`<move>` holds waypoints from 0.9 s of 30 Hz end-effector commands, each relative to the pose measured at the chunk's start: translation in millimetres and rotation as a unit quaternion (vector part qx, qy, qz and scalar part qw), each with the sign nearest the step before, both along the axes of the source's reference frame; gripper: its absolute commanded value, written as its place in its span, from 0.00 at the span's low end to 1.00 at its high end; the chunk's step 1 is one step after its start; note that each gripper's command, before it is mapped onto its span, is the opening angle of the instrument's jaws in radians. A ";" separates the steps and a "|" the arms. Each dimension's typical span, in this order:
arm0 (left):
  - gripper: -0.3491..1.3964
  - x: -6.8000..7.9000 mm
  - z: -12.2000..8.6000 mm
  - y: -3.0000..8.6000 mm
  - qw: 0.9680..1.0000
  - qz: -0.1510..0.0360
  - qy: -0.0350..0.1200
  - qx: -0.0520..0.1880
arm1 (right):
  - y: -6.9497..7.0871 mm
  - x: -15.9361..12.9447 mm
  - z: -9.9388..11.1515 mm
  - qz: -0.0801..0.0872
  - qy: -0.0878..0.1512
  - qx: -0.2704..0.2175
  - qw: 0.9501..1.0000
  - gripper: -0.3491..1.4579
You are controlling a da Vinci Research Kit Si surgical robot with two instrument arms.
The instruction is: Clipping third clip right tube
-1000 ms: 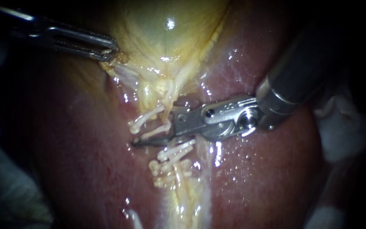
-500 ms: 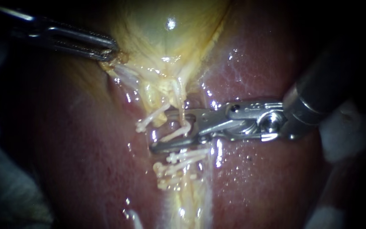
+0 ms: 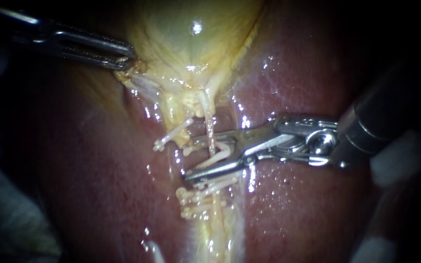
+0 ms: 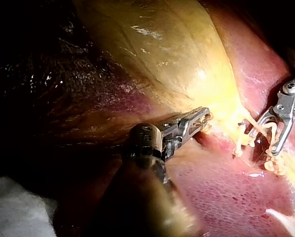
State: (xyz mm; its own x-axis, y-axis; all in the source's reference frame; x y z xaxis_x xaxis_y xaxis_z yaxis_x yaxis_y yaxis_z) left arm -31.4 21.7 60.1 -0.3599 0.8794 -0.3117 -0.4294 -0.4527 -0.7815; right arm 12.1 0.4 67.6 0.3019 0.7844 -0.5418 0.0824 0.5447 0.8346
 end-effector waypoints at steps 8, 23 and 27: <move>0.00 0.0 0.0 0.0 1.000 0.000 0.000 0.000 | 0.0 -0.1 0.0 0.022 0.038 0.094 0.995 0.47; 0.00 0.0 0.0 0.0 1.000 0.000 0.000 0.000 | 1.0 -0.1 -0.4 0.048 0.076 0.180 0.979 0.46; 0.00 0.0 0.0 0.0 1.000 0.000 0.000 0.000 | 2.0 -0.2 -1.2 0.061 0.079 0.185 0.978 0.46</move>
